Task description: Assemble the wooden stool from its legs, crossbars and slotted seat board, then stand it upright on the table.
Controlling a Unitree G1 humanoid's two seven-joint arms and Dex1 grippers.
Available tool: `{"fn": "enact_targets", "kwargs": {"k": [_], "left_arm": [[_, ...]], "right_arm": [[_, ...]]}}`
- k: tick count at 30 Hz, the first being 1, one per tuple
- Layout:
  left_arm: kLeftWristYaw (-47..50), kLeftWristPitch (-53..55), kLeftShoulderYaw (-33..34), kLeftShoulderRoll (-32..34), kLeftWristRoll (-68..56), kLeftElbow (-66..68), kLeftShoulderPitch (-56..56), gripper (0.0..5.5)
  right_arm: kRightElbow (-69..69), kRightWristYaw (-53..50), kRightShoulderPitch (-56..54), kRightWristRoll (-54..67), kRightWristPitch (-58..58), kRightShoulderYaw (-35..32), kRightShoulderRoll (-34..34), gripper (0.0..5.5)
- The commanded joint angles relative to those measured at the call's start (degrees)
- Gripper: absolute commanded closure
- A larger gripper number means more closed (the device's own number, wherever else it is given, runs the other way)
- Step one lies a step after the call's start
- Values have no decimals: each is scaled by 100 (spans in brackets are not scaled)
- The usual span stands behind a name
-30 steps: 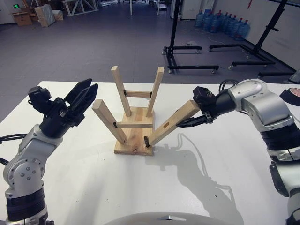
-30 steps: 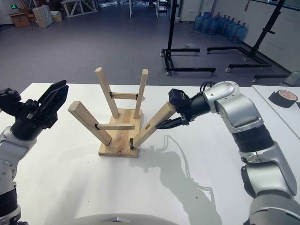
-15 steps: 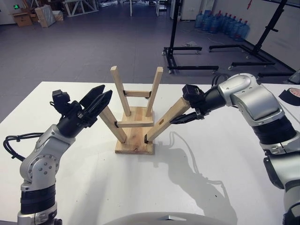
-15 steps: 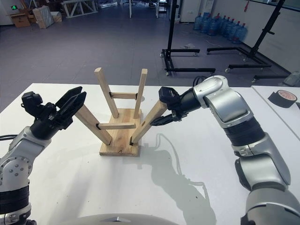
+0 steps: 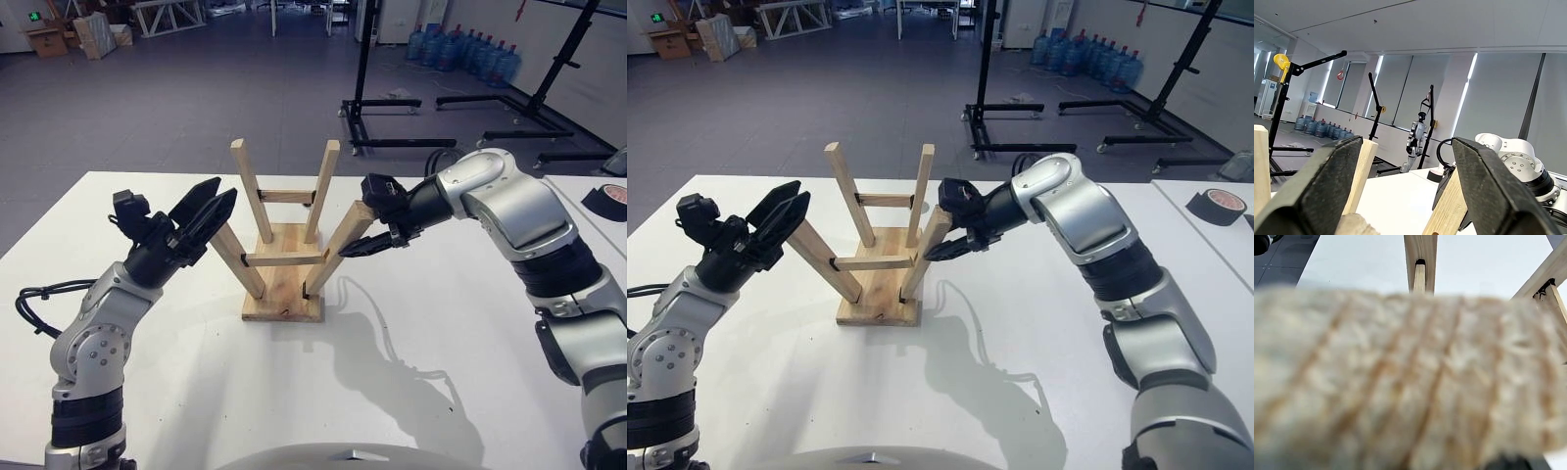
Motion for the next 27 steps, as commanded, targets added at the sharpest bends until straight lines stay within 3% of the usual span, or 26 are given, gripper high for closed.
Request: {"fn": "enact_targets", "kwargs": {"k": [1, 19, 27], "left_arm": [[-72, 222, -283, -12, 149, 163, 53, 219], [-223, 87, -493, -49, 388, 224, 52, 219], [-264, 48, -611, -51, 507, 237, 51, 219]], "right_arm": [[-140, -293, 357, -46, 48, 150, 198, 347], [-145, -692, 671, -14, 30, 55, 493, 347], [-117, -962, 713, 192, 61, -361, 730, 347]]}}
